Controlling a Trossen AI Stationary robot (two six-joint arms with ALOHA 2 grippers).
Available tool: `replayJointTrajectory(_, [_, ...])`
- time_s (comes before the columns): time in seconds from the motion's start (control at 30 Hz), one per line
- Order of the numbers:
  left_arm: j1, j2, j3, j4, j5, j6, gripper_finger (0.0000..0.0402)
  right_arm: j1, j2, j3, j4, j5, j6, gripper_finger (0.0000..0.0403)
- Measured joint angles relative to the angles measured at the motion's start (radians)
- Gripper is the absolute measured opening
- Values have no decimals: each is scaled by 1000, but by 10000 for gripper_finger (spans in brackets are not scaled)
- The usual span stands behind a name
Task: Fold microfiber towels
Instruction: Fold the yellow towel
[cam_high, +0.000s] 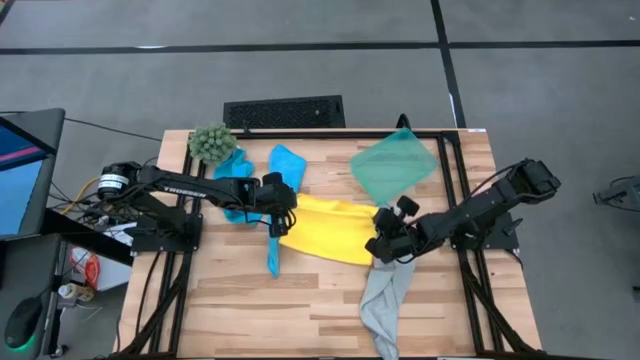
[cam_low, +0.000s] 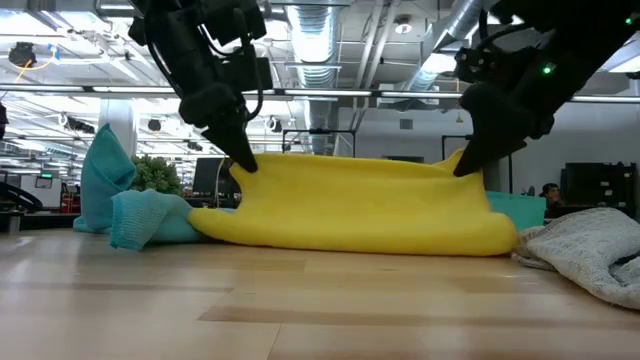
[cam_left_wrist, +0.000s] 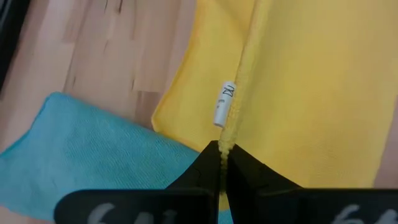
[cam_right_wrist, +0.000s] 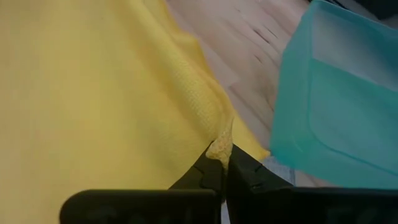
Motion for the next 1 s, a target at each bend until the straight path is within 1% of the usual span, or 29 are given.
replayJointTrajectory(0.23, [0, 0, 0, -5, -13, -6, 5, -49, 0, -22, 9, -6, -5, 37])
replayJointTrajectory(0.37, [1, 0, 0, -18, -39, -8, 5, -83, 0, -49, 52, -51, -31, 48])
replayJointTrajectory(0.5, [1, 0, 0, -14, -38, 40, 10, -114, 1, -57, 44, -83, -33, 59])
replayJointTrajectory(0.6, [3, 0, 0, -8, -39, 63, 31, -123, 0, -57, 47, -82, -45, 65])
replayJointTrajectory(0.7, [10, 0, 0, -2, -18, 74, 63, -123, -1, -57, 50, -82, -59, 68])
replayJointTrajectory(0.83, [18, 0, 0, 2, -15, 75, 108, -114, -1, -57, 55, -79, -66, 68])
replayJointTrajectory(0.93, [20, 0, 0, 5, -15, 74, 136, -107, -1, -57, 96, -72, -126, 68])
replayJointTrajectory(1.0, [20, 0, 0, 7, -15, 74, 148, -125, -2, -57, 132, -71, -152, 68])
